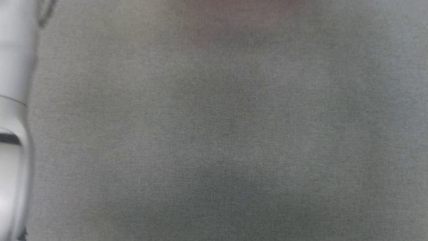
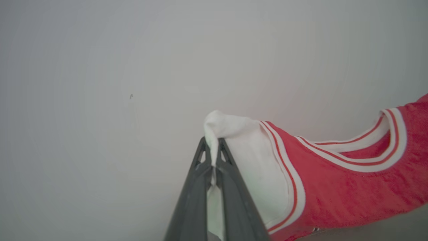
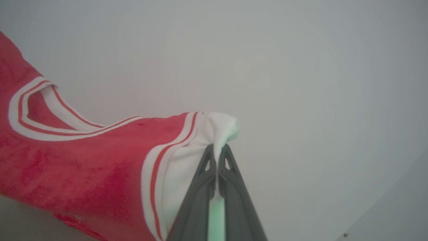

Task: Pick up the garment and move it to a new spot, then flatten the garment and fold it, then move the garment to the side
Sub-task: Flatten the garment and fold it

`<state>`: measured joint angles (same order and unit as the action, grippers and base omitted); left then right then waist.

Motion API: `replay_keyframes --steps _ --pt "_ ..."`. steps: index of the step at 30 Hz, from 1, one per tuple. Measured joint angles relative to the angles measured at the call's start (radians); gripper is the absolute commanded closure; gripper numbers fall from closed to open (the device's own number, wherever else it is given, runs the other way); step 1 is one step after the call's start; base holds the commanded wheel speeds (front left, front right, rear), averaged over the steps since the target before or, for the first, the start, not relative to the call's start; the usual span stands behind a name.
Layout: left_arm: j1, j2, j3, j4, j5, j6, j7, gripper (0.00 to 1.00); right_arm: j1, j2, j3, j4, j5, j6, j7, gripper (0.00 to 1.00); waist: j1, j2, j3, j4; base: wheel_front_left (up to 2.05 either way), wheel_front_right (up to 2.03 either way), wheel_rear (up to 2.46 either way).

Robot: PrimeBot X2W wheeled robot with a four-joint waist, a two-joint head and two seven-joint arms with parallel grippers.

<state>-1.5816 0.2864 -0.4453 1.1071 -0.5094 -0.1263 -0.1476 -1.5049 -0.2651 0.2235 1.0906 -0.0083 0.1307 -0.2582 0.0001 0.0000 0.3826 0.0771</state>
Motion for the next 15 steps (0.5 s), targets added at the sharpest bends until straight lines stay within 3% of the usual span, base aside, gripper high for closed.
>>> replay_keyframes --steps 4,8,12,15 --pt "0.106 -0.014 -0.068 -0.010 -0.063 -0.002 0.089 1.00 0.101 0.022 0.054 0.062 0.084 0.000 0.016 1.00 0.0000 0.0000 -0.043 0.005 0.00 0.00 0.00" --pt "0.247 0.007 -0.141 -0.073 -0.168 -0.002 0.230 1.00 0.206 0.041 0.129 0.067 0.194 0.000 0.053 1.00 -0.0001 0.0000 -0.093 0.008 0.00 0.00 0.00" --pt "0.389 0.068 -0.205 -0.178 -0.268 -0.002 0.372 1.00 0.335 0.020 0.251 -0.016 0.315 0.000 0.094 1.00 0.0000 0.0000 -0.146 0.009 0.00 0.00 0.00" --pt "0.459 0.103 -0.222 -0.236 -0.318 -0.002 0.413 1.00 0.401 -0.016 0.319 -0.086 0.383 0.000 0.131 1.00 0.0000 0.0000 -0.172 0.010 0.00 0.00 0.00"
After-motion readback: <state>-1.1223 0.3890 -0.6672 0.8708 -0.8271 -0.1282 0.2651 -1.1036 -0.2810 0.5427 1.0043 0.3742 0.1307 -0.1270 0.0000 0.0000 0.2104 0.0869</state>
